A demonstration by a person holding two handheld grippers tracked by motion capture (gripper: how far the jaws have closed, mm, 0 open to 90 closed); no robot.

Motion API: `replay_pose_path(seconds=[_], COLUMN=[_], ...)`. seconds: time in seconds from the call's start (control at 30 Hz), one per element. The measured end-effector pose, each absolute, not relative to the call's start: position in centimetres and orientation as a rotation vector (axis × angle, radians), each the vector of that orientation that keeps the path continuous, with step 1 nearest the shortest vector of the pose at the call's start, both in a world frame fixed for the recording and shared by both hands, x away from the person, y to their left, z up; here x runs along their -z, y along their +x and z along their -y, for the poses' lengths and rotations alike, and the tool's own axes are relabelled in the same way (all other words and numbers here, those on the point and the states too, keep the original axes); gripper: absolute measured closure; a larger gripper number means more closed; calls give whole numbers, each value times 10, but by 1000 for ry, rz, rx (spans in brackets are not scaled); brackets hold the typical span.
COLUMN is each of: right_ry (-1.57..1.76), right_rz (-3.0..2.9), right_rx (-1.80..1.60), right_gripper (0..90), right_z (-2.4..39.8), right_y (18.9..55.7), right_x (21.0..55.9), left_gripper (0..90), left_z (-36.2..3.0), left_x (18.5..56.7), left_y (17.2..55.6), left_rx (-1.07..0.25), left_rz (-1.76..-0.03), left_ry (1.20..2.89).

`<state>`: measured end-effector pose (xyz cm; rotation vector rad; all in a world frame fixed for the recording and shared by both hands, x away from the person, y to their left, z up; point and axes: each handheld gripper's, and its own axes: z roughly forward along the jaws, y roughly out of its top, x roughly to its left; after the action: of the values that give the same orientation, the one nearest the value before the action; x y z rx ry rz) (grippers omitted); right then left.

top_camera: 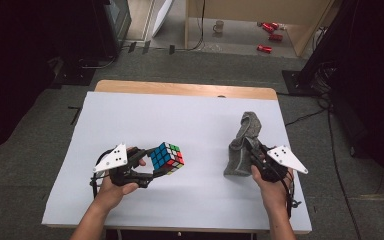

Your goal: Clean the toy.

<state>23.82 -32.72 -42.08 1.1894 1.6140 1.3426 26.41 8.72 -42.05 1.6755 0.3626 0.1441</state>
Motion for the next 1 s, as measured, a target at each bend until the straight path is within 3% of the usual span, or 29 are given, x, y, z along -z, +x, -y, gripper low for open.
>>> replay_pose_path(seconds=[0.33, 0.47, 0.73, 0.87, 1.0], right_ry=[1363, 1408, 1415, 1384, 1387], right_rz=[-1668, -1746, -1787, -1772, -1761], right_rx=[-1168, -1109, -1163, -1182, -1167], right_gripper=[689, 563, 149, 49, 18], right_z=[337, 334, 332, 339, 352], right_y=[259, 267, 269, 264, 261], right_x=[466, 478, 470, 461, 458], left_gripper=[347, 347, 347, 347, 347], left_z=[-87, -87, -87, -87, -87], left_x=[422, 424, 426, 428, 429], left_y=[265, 265, 267, 268, 269], left_rx=[-146, -147, -147, -148, -151], left_rz=[-366, -368, -381, -390, -397], left_ry=[1686, 1690, 1696, 1703, 1709])
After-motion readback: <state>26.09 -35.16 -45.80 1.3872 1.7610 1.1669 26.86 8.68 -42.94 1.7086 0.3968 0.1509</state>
